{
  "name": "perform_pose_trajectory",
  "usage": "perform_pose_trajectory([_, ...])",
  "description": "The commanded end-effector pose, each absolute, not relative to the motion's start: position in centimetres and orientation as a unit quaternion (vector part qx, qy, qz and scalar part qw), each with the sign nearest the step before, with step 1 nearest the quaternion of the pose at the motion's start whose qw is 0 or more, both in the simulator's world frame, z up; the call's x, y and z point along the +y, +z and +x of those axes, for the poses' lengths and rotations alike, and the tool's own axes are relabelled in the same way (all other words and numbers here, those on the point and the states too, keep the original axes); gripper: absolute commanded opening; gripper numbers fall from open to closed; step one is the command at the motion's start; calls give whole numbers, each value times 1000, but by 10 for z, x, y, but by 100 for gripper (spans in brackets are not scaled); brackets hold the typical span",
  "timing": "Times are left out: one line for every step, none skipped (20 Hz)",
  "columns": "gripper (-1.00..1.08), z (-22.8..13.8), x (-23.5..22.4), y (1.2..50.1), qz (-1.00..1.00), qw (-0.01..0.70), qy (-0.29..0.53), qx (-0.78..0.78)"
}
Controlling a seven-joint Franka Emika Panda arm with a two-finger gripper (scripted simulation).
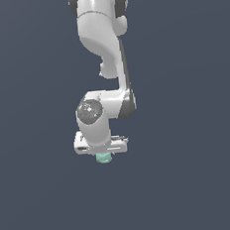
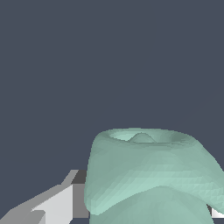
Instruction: Pick up the object and move it to a goal position.
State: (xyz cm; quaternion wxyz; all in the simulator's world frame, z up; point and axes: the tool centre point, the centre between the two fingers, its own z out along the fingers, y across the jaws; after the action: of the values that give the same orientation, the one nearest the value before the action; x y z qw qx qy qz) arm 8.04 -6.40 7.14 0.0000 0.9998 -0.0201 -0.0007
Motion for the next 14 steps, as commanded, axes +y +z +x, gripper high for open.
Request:
perform_pose_trajectory([-100,77,-55,88,1000,0,0,-20])
perform_pose_trajectory([-100,75,-50,95,1000,0,0,-20])
perform_pose_trajectory([-100,73,-46,103,1000,0,0,-20])
perform_pose_trajectory([-100,70,-41,112,1000,0,0,-20])
perform_pose_trajectory([-100,68,-35,122,1000,0,0,-20])
perform_pose_trajectory([-100,66,-29,132,1000,0,0,-20])
perform_pose_trajectory([-100,63,-24,141,1000,0,0,-20])
perform_pose_trajectory([-100,61,-18,151,1000,0,0,-20])
perform_pose_trajectory([-100,59,-13,161,1000,0,0,-20])
perform_pose_trajectory([-100,57,-8,170,1000,0,0,-20])
perform_pose_trajectory([-100,55,-2,179,1000,0,0,-20])
perform_pose_trajectory([-100,53,2,187,1000,0,0,-20])
perform_pose_trajectory([-100,51,7,196,1000,0,0,-20])
perform_pose_trajectory([-100,49,11,204,1000,0,0,-20])
